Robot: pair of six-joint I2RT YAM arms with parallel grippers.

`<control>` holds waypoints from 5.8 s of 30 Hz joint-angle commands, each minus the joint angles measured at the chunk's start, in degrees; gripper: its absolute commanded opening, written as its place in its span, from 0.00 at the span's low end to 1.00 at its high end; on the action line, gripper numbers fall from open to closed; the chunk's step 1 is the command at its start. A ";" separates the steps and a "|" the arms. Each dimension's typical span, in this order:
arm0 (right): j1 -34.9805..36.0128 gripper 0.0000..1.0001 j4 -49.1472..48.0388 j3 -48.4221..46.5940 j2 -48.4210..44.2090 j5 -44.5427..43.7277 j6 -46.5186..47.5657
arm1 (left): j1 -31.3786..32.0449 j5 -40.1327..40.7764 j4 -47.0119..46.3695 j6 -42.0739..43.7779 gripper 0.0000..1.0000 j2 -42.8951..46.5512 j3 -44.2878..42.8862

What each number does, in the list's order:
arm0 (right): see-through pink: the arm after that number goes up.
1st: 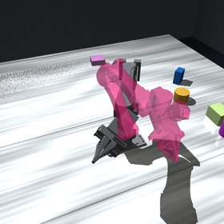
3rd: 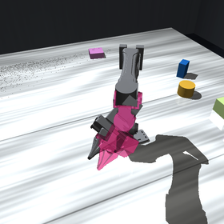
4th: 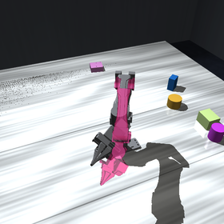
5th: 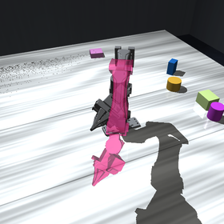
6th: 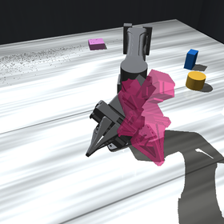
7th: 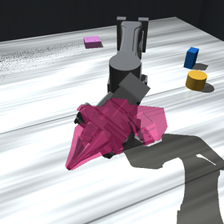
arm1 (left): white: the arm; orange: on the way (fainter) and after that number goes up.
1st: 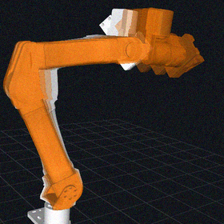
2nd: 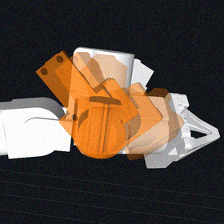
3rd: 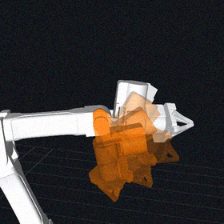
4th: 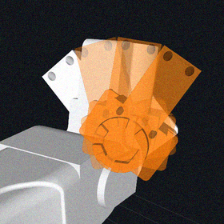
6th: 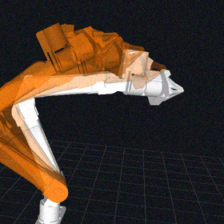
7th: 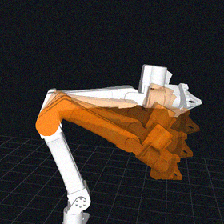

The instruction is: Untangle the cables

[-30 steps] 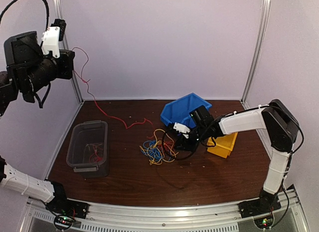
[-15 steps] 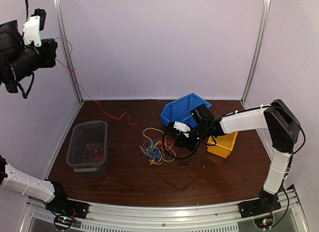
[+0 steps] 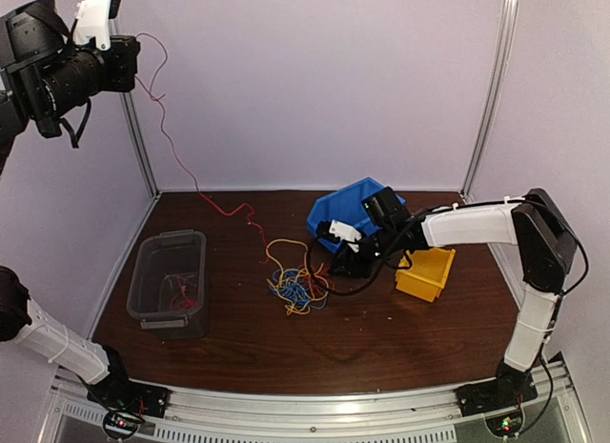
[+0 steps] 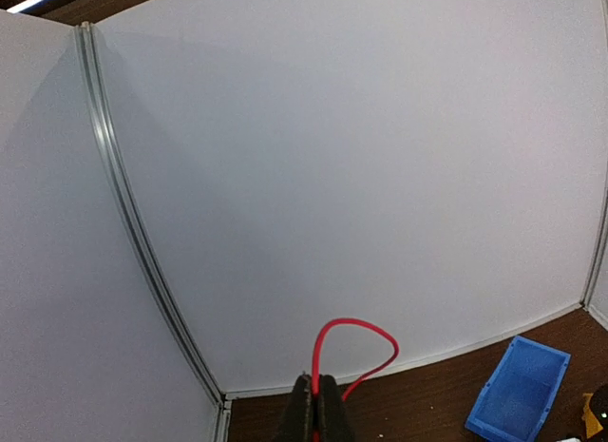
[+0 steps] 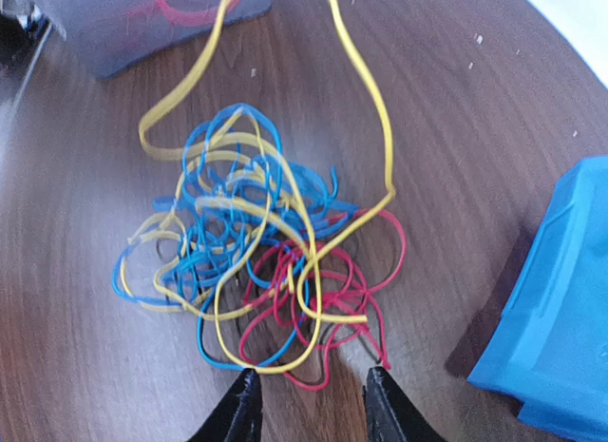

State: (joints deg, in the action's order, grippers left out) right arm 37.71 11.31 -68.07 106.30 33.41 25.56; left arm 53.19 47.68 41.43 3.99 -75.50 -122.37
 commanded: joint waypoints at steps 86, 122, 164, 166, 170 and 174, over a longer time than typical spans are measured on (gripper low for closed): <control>2.79 0.00 -7.51 -10.60 16.04 3.96 -10.13 | -0.30 -6.53 -26.78 11.12 0.00 7.99 -2.18; -1.62 0.79 5.02 -8.75 -11.98 -5.48 -6.70 | -0.29 2.98 -21.92 -7.47 0.00 29.10 40.19; -4.24 0.78 0.63 -1.59 -15.48 -4.11 -7.47 | -0.28 0.26 -18.55 -13.79 0.00 29.52 45.91; -4.30 0.78 0.27 -1.13 -15.40 -3.85 -7.63 | -0.33 0.51 -17.94 -16.29 0.00 30.89 49.82; -4.25 0.78 0.33 -1.05 -15.13 -3.31 -7.63 | -0.28 0.46 -15.56 -22.68 0.00 33.45 58.12; -4.23 0.78 0.08 -0.54 -15.48 -2.74 -7.64 | -0.30 1.69 -11.65 -28.56 0.00 35.29 64.85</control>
State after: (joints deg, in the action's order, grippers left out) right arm 33.74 12.91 -69.69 92.95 29.56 18.61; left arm 53.19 47.75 26.22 -16.91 -41.39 -62.24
